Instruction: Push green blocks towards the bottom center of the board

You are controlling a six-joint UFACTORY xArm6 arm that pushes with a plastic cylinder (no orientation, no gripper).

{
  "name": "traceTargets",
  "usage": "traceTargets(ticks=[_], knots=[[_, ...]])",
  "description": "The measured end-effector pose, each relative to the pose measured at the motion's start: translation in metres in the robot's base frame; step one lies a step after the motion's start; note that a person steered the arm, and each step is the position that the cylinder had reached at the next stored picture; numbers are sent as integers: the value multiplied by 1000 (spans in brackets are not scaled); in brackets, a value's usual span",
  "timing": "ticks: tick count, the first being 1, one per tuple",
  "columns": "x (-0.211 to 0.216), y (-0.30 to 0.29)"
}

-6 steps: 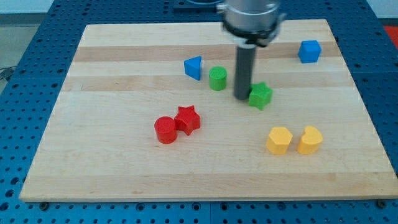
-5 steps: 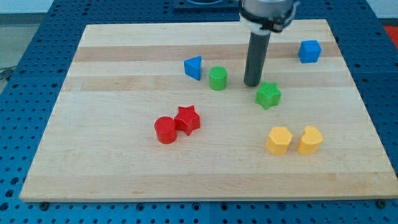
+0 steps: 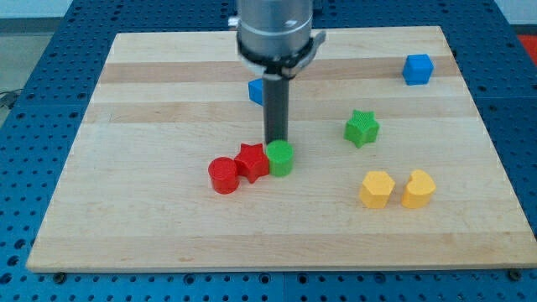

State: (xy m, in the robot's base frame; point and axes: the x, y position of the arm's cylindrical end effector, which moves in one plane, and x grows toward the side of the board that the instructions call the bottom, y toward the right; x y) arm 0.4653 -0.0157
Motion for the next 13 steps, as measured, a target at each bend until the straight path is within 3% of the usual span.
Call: traceTargets(ticks=[1, 2, 4, 5, 8, 11, 13], knots=[[13, -7], [-12, 9], [-98, 96], [-103, 140], [-84, 169], [-19, 132], [3, 103]])
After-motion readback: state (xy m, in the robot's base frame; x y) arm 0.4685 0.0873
